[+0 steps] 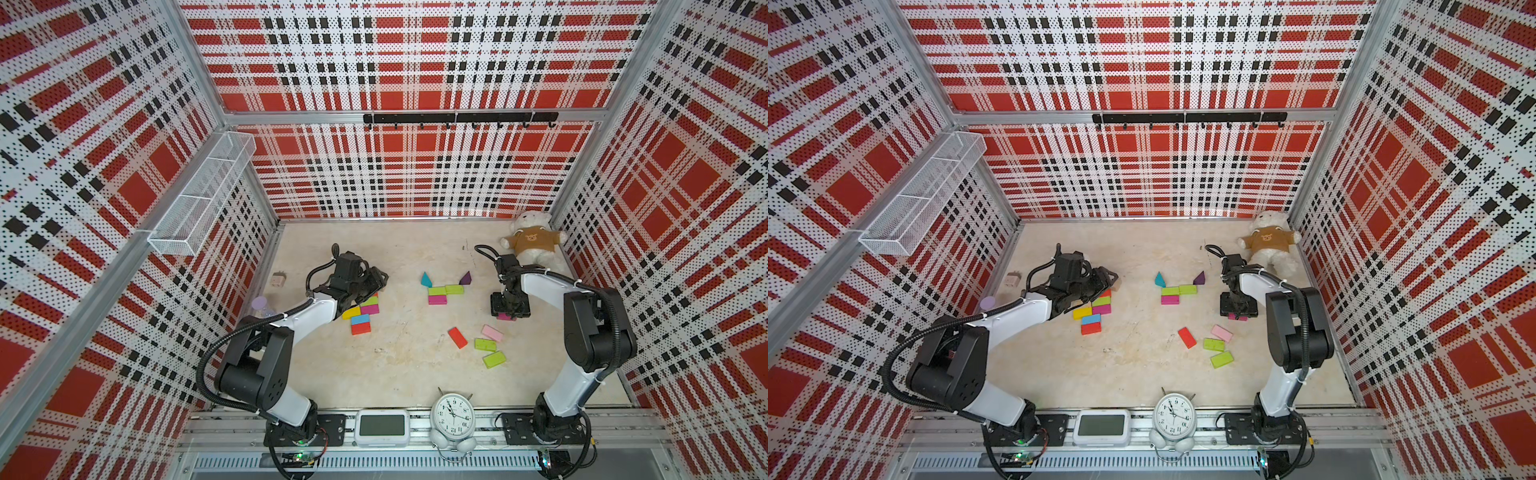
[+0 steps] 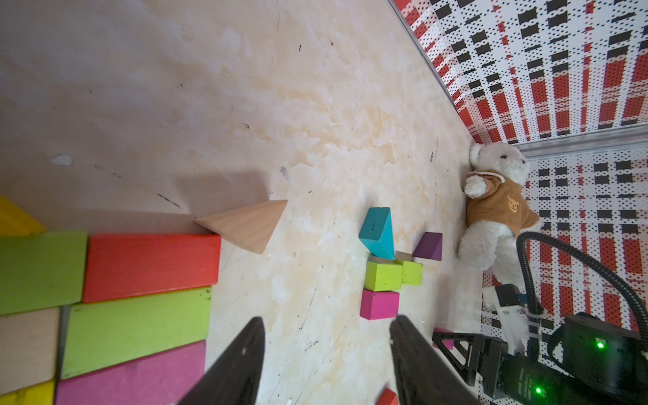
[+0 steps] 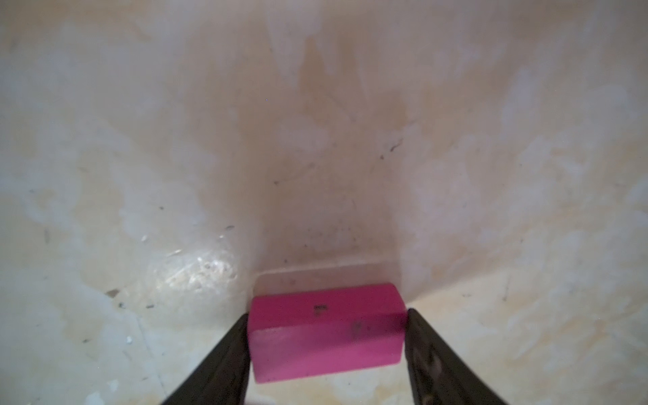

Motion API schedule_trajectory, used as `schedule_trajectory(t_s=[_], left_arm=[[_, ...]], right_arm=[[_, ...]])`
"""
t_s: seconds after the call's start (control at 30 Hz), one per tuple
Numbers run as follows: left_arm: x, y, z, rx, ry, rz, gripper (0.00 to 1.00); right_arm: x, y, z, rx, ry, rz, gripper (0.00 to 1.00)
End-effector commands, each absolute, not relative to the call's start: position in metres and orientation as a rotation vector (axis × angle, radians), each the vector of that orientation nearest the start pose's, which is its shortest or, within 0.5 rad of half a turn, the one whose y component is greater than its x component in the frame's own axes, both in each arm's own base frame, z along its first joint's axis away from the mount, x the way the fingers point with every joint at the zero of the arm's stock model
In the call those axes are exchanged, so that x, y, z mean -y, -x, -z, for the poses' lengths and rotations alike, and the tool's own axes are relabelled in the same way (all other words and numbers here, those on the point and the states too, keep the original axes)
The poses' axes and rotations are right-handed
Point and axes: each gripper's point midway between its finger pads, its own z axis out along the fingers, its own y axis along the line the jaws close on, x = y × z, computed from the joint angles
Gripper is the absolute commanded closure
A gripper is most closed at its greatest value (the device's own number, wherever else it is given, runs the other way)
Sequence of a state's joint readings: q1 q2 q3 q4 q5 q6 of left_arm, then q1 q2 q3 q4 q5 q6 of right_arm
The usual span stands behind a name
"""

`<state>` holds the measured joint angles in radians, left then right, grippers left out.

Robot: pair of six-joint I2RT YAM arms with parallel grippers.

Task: Assemble a carrot with building blocks
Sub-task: Assemble the building block at the center of the board.

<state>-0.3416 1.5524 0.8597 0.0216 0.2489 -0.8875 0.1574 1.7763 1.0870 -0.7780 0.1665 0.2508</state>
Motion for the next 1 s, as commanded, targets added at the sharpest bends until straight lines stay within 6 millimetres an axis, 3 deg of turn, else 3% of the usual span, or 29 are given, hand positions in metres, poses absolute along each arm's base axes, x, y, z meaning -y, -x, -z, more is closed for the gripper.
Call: schedule_trajectory(t_s=[0.0,0.3,0.7,0.97], left_arm=[[0.185,-0.396,-0.131,-2.302,0.504,0.908,0.39],[0.185,-0.396,-0.132,-2.300,0.503,0.907,0.40],[0.187,-0.396,-0.134,-2.298,0.494,0.912,0.39],[0.188,-0.395,-0.132,-2.306,0.489,0.915,0.39]], right_arm=[[-0.030,-0.330,-0.008,-3.004,-0.157,0.155,0.37],[-0.049,-0.336,-0.010,-2.982,-0.141,0.051,0.44],[-0.127,-0.358,-0.024,-2.934,0.034,-0.017,0.44],[-0.160,-0.370,-0.026,-2.914,0.055,-0.064,0.44]])
